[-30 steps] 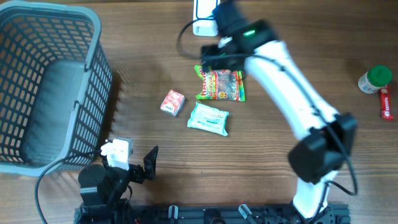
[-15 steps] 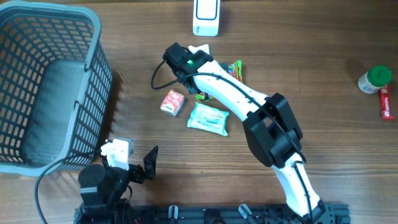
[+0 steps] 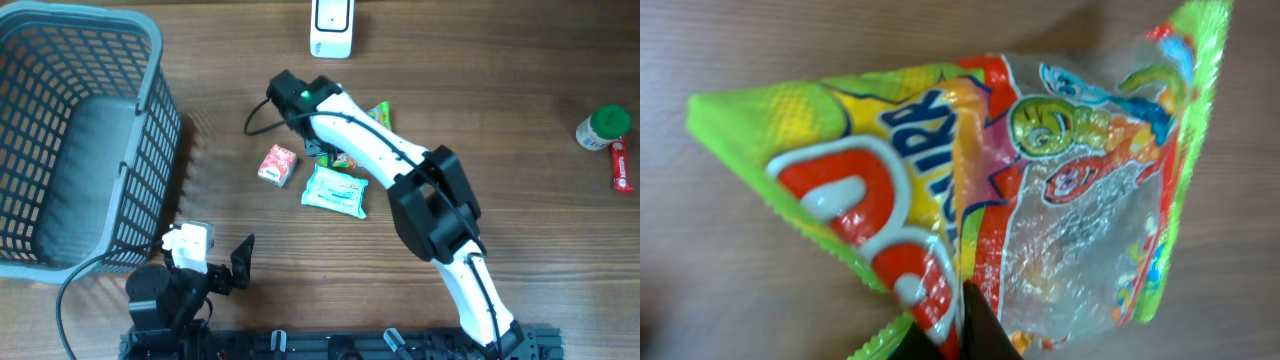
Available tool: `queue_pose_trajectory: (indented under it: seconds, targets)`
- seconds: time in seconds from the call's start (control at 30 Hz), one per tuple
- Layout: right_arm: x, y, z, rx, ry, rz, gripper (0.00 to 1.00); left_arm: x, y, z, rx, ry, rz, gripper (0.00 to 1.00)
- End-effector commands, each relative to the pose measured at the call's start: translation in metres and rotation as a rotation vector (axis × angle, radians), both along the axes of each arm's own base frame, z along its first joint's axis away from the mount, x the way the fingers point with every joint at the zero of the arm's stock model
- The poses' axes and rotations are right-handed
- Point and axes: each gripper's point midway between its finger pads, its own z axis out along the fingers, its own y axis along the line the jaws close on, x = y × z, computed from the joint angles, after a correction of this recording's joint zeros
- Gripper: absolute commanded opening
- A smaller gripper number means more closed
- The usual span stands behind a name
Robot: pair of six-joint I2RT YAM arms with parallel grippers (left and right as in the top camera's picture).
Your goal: Scan the item barcode
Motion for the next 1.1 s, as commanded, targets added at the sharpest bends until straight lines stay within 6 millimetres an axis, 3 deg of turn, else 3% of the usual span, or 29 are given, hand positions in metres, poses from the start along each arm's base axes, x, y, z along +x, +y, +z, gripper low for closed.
queue_pose_trajectory:
  seconds: [0.0,0.07,0.1,0.13,0.23,0.3,0.4,0.47,0.5,0.53,0.6,0.73,0.83,0.93,1.07]
  targets:
    - [-0.016,0.062,0.110,0.588,0.130,0.211,0.05,-0.001,-0.003,0.003,0.006,-0.017,-0.025,1.00]
    - [-0.026,0.068,0.166,0.852,0.162,0.275,0.05,-0.001,-0.003,0.003,0.006,-0.017,-0.025,1.00]
    - [-0.028,0.061,0.196,0.981,0.169,0.301,0.05,-0.001,-0.003,0.003,0.006,-0.017,-0.025,1.00]
    - [-0.027,0.054,0.212,1.054,0.171,0.314,0.05,-0.001,-0.003,0.003,0.006,-0.017,-0.025,1.00]
    - [-0.027,0.037,0.237,1.228,0.190,0.377,0.04,-0.001,-0.003,0.003,0.006,-0.017,-0.025,1.00]
    - [-0.026,0.029,0.241,1.313,0.198,0.408,0.04,-0.001,-0.003,0.003,0.006,-0.017,-0.025,1.00]
    - [-0.018,0.019,0.209,1.292,0.215,0.357,0.04,-0.001,-0.003,0.003,0.006,-0.017,-0.025,1.00]
    - [-0.011,0.004,0.165,1.116,0.221,0.245,0.05,-0.001,-0.003,0.003,0.006,-0.017,-0.025,1.00]
    - [-0.009,-0.005,0.145,1.014,0.222,0.185,0.12,-0.001,-0.003,0.003,0.006,-0.017,-0.025,1.00]
    - [-0.009,-0.012,0.129,0.916,0.220,0.152,0.42,-0.001,-0.003,0.003,0.006,-0.017,-0.025,1.00]
    - [-0.015,-0.007,0.121,0.886,0.229,0.163,1.00,-0.001,-0.003,0.003,0.006,-0.017,-0.025,1.00]
    - [-0.027,0.034,0.140,1.048,0.349,-0.061,1.00,-0.001,-0.003,0.002,0.006,-0.017,-0.025,1.00]
    - [-0.028,0.054,0.140,1.045,0.359,-0.161,1.00,-0.001,-0.003,0.003,0.006,-0.017,-0.025,1.00]
    - [-0.045,0.063,0.115,0.955,0.432,-0.406,1.00,-0.001,-0.003,0.003,0.006,-0.017,-0.025,1.00]
    - [-0.061,0.073,0.069,0.884,0.461,-0.599,1.00,-0.001,-0.003,0.003,0.006,-0.017,-0.025,1.00]
